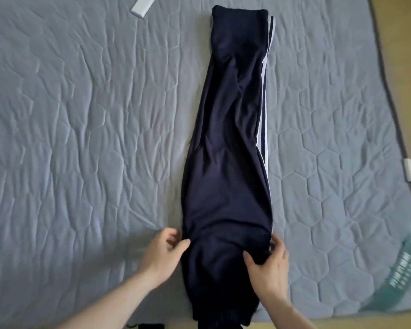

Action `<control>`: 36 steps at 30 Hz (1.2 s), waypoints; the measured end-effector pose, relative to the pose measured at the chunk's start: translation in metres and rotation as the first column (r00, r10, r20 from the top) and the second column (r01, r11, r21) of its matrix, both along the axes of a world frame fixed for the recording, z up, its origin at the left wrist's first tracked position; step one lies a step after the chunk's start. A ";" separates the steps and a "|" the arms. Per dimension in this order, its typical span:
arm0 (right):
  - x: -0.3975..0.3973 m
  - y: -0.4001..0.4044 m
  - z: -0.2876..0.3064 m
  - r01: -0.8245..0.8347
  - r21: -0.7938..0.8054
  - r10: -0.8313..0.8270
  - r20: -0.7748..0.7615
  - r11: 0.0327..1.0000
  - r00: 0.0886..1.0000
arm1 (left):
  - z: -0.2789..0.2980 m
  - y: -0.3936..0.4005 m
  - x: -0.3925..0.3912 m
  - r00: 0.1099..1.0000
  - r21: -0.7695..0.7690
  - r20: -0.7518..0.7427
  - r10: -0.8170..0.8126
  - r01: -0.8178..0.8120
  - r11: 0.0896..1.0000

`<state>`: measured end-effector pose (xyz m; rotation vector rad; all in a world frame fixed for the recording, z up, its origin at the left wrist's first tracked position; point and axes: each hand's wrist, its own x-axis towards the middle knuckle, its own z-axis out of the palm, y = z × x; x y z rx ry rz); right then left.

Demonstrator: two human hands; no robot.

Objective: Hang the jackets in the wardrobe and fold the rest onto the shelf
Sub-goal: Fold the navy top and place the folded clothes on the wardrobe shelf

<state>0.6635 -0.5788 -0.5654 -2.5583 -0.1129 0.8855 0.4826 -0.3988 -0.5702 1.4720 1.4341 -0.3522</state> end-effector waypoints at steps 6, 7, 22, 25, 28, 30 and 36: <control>-0.017 -0.042 0.008 0.112 -0.079 -0.135 -0.435 0.991 0.890 | 0.019 -0.076 -0.009 0.993 -0.302 0.001 0.116 -0.111 0.947; -0.017 -0.046 0.009 0.096 -0.076 -0.121 -0.500 0.992 0.857 | 0.021 -0.080 -0.009 0.991 -0.313 -0.006 0.136 -0.131 0.941; -0.076 -0.078 0.088 0.209 -0.221 -0.302 -0.620 0.953 0.724 | 0.104 -0.103 -0.051 0.981 -0.487 -0.192 0.039 -0.129 0.864; -0.067 -0.065 0.103 0.270 -0.203 -0.337 -0.609 0.941 0.718 | 0.116 -0.093 -0.047 0.980 -0.418 -0.161 0.120 -0.178 0.891; -0.043 -0.045 0.118 0.336 -0.166 -0.359 -0.651 0.927 0.669 | 0.132 -0.073 -0.034 0.977 -0.346 -0.108 0.182 -0.209 0.915; -0.024 -0.028 0.129 0.377 -0.122 -0.357 -0.668 0.918 0.653 | 0.141 -0.056 -0.021 0.984 -0.283 -0.047 0.170 -0.176 0.943; 0.031 0.028 0.153 0.384 0.061 -0.262 -0.632 0.921 0.729 | 0.153 -0.002 0.034 0.963 -0.236 0.159 0.218 -0.177 0.955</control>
